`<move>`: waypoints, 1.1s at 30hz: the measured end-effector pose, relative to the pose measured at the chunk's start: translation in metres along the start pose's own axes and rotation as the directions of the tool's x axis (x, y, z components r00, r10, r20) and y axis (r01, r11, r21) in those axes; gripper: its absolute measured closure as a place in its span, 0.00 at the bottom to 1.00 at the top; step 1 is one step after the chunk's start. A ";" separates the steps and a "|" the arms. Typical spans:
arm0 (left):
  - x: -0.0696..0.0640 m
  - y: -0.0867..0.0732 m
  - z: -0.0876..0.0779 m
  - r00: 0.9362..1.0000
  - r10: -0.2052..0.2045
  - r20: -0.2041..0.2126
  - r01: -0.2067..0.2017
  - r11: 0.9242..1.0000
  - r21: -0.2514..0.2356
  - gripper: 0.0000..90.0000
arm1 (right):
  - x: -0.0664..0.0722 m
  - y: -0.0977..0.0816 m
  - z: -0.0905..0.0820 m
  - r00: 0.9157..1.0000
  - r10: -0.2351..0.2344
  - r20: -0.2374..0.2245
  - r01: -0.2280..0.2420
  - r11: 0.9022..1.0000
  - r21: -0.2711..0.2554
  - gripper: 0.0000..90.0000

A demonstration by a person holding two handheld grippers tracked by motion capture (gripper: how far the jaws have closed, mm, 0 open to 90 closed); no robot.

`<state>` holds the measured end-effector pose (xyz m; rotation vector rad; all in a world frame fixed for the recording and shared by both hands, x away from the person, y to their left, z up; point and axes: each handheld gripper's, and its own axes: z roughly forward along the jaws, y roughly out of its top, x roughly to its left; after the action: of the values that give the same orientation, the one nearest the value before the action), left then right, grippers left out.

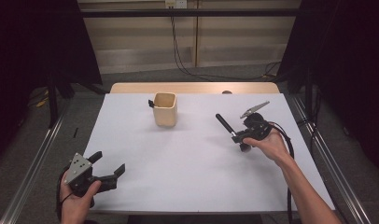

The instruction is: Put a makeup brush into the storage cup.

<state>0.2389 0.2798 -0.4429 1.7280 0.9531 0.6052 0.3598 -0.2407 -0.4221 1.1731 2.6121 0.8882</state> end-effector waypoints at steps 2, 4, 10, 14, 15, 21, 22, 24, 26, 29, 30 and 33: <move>0.000 0.000 0.000 1.000 -0.002 0.002 0.002 1.000 -0.002 0.04 | 0.000 -0.002 -0.003 1.000 0.001 -0.001 -0.001 0.999 -0.033 0.80; 0.000 0.000 0.000 1.000 -0.009 0.000 0.009 1.000 -0.003 0.04 | 0.001 -0.004 -0.005 1.000 0.007 -0.007 -0.007 0.998 -0.061 0.80; 0.000 0.001 0.000 1.000 -0.014 0.007 0.014 1.000 0.001 0.04 | 0.002 -0.011 -0.010 0.999 0.008 -0.031 -0.012 0.991 -0.133 0.80; -0.001 0.001 0.001 1.000 -0.009 0.013 0.009 1.000 0.002 0.04 | 0.003 -0.017 -0.013 0.998 0.004 -0.067 -0.016 0.984 -0.178 0.80; -0.002 0.002 0.001 1.000 -0.006 0.013 0.006 1.000 0.001 0.04 | 0.004 -0.018 -0.014 0.997 0.001 -0.074 -0.015 0.982 -0.188 0.80; -0.004 0.004 0.002 1.000 -0.004 0.030 0.004 1.000 -0.011 0.03 | 0.010 -0.022 -0.015 0.995 -0.025 -0.093 0.007 0.982 -0.189 0.80; -0.005 0.004 0.001 1.000 0.005 0.030 -0.005 1.000 -0.010 0.03 | 0.012 -0.023 -0.016 0.994 -0.025 -0.102 0.005 0.981 -0.195 0.80; -0.006 0.004 0.002 0.999 0.010 0.032 -0.009 1.000 -0.011 0.03 | 0.016 -0.024 -0.016 0.993 -0.042 -0.114 0.019 0.981 -0.194 0.80; -0.007 0.005 0.002 0.999 0.014 0.041 -0.014 1.000 -0.010 0.03 | 0.021 -0.023 -0.016 0.990 -0.061 -0.129 0.035 0.980 -0.196 0.80; -0.009 0.006 0.003 0.999 0.013 0.050 -0.012 1.000 -0.013 0.03 | 0.028 -0.022 -0.016 0.987 -0.082 -0.142 0.052 0.979 -0.199 0.80; -0.009 0.006 0.004 0.999 0.013 0.053 -0.013 1.000 -0.012 0.03 | 0.029 -0.021 -0.016 0.986 -0.088 -0.143 0.058 0.978 -0.201 0.80; -0.011 0.006 0.005 0.998 0.008 0.062 -0.007 1.000 -0.009 0.03 | 0.036 -0.020 -0.014 0.981 -0.115 -0.156 0.084 0.977 -0.194 0.79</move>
<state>0.2388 0.2672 -0.4386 1.7330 0.8997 0.5569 0.3176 -0.2316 -0.4178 0.9491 2.6159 1.2282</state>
